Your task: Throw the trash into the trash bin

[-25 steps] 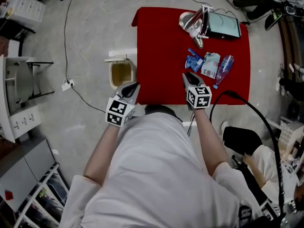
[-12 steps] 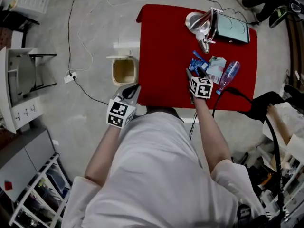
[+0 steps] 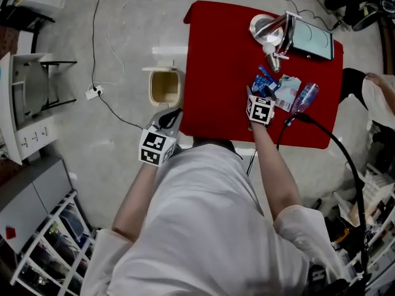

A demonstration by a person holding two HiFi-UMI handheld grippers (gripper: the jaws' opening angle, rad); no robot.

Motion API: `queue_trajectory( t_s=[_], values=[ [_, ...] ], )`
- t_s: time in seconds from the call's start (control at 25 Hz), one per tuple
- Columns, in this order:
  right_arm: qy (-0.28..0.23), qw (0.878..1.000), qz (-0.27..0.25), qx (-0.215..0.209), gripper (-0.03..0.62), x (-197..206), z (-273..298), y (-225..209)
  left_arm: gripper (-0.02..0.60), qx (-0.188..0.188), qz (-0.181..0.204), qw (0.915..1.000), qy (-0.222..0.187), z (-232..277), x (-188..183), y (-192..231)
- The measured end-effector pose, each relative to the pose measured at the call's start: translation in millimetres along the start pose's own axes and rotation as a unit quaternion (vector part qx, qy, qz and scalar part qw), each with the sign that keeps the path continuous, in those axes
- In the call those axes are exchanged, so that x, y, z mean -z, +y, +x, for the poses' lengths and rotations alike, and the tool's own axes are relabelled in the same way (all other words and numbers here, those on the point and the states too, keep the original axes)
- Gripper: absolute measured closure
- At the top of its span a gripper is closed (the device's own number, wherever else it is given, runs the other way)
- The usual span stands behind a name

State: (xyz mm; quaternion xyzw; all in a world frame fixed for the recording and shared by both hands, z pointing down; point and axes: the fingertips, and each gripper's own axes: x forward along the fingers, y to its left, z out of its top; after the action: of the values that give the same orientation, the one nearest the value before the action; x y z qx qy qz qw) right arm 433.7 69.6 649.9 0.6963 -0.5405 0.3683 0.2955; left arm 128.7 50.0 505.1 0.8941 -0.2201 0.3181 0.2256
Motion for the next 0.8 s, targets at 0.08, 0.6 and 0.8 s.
queue_trajectory(
  t_s=[0.08, 0.6, 0.8],
  values=[
    [-0.006, 1.000, 0.009, 0.001, 0.295, -0.7, -0.6, -0.9, 0.577, -0.001, -0.002, 1.0000, -0.001, 1.0, 1.5, 1.0],
    [-0.001, 1.000, 0.020, -0.014, 0.393, 0.8, -8.5, -7.2, 0.577, -0.001, 0.002, 1.0000, 0.000, -2.6, 6.8, -3.5],
    [-0.006, 1.000, 0.021, -0.019, 0.455, 0.8, -14.2, -8.8, 0.577, 0.000, 0.002, 1.0000, 0.000, -3.6, 10.3, -4.6]
  ],
)
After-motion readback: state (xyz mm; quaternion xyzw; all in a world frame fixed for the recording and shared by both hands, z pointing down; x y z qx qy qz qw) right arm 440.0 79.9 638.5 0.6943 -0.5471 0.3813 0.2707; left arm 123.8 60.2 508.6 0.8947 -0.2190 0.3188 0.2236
